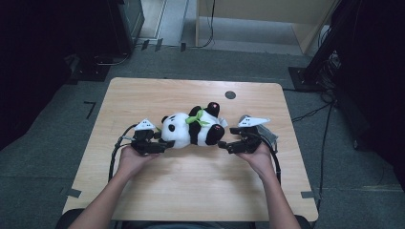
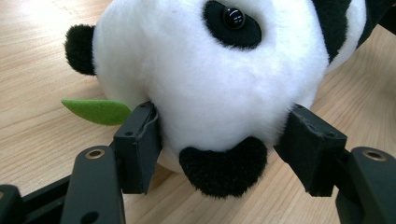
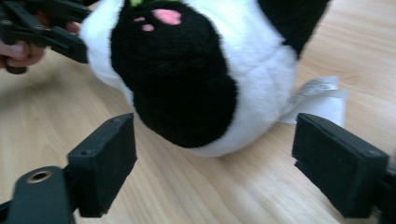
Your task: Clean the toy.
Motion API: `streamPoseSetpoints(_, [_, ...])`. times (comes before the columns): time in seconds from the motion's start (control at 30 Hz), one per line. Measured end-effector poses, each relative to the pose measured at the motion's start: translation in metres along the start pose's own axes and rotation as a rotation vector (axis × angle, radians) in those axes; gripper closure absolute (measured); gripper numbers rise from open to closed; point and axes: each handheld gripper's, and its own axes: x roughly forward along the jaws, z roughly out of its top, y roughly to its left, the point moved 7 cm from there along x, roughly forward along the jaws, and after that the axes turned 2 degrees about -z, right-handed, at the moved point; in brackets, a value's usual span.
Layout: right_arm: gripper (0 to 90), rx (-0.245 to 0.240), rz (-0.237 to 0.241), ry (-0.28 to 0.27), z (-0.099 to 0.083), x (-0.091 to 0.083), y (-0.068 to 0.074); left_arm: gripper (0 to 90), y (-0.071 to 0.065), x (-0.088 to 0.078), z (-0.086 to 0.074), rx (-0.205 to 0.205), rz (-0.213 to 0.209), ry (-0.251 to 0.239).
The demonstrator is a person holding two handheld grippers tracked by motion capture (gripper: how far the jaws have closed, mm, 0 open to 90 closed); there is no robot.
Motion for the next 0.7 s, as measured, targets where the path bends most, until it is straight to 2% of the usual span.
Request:
streamPoseSetpoints(0.1, [14.4,0.031,-0.027,-0.003,0.002,0.006,-0.001,33.9,0.0,0.0,0.0,0.001,-0.001,0.0])
streamPoseSetpoints(0.13, [14.4,0.027,-0.021,-0.008,0.003,0.008,-0.001,33.9,0.0,0.0,0.0,0.001,-0.001,0.001])
streamPoseSetpoints(0.23, [14.6,-0.031,0.01,-0.029,0.005,0.009,0.004,33.9,0.0,0.0,0.0,0.002,-0.002,0.002])
streamPoseSetpoints(0.33, [14.4,-0.05,0.028,-0.031,0.007,0.014,0.009,33.9,0.001,0.0,0.001,0.002,-0.001,0.001])
streamPoseSetpoints(0.37, [14.3,-0.058,0.019,-0.03,0.007,0.017,0.01,33.9,0.001,0.0,0.001,0.002,-0.001,0.0])
streamPoseSetpoints(0.53, [14.4,-0.03,-0.008,-0.062,0.012,0.028,0.006,33.9,0.002,0.0,0.001,0.004,-0.002,0.0])
streamPoseSetpoints(0.57, [14.1,-0.025,0.012,-0.065,0.012,0.031,0.006,33.9,0.002,0.0,0.001,0.004,-0.002,0.0])
streamPoseSetpoints(0.63, [13.0,-0.029,0.025,-0.07,0.011,0.037,0.008,33.9,0.002,0.0,0.001,0.004,-0.002,0.001])
streamPoseSetpoints(0.7, [11.4,-0.045,0.013,-0.072,0.01,0.042,0.01,33.9,0.002,0.001,0.002,0.001,-0.003,-0.001])
